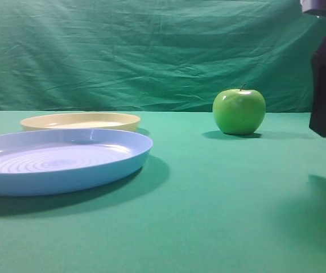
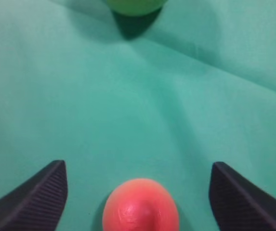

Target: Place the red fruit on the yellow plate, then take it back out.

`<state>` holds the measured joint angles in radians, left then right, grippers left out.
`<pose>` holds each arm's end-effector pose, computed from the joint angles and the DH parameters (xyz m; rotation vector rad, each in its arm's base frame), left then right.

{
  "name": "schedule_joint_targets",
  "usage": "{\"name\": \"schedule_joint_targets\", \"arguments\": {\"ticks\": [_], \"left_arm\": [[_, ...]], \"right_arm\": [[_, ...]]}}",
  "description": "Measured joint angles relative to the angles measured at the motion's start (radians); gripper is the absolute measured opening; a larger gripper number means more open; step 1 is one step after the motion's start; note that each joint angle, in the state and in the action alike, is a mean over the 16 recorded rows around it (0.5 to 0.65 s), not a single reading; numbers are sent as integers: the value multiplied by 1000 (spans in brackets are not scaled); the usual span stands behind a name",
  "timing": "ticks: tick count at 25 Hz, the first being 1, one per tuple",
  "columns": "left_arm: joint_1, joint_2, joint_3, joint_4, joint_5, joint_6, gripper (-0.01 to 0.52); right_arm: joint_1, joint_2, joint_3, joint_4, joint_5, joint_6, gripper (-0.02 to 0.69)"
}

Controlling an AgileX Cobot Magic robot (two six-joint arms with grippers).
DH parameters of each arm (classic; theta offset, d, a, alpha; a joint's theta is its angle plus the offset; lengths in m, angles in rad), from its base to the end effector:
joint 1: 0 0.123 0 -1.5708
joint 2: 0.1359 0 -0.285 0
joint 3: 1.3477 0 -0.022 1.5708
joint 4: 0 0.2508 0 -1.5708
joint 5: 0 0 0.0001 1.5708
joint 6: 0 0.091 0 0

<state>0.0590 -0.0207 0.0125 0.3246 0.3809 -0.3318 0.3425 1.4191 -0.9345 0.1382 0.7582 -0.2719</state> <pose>0.0508 0.0138 0.1776 -0.1641 1.8308 0.1302 0.2534 0.0995 0.2484 -0.7192 2.6293 0.1786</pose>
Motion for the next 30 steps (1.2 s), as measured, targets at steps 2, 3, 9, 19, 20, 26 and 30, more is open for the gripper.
{"name": "schedule_joint_targets", "arguments": {"ticks": [2, 3, 9, 19, 20, 26, 30], "left_arm": [[0, 0, 0, 0, 0, 0, 0], [0, 0, 0, 0, 0, 0, 0], [0, 0, 0, 0, 0, 0, 0], [0, 0, 0, 0, 0, 0, 0], [0, 0, 0, 0, 0, 0, 0], [0, 0, 0, 0, 0, 1, 0], [0, 0, 0, 0, 0, 1, 0]], "right_arm": [[0, -39, -32, -8, 55, 11, 418], [0, -61, -45, -11, 80, 17, 378], [0, -223, -82, -8, 194, 47, 151], [0, -545, -83, 33, 303, 73, 0], [0, -576, -83, 37, 311, 77, 0], [0, -742, -82, 37, 356, 111, 0], [-1, -845, -60, 5, 355, 150, 0]]}}
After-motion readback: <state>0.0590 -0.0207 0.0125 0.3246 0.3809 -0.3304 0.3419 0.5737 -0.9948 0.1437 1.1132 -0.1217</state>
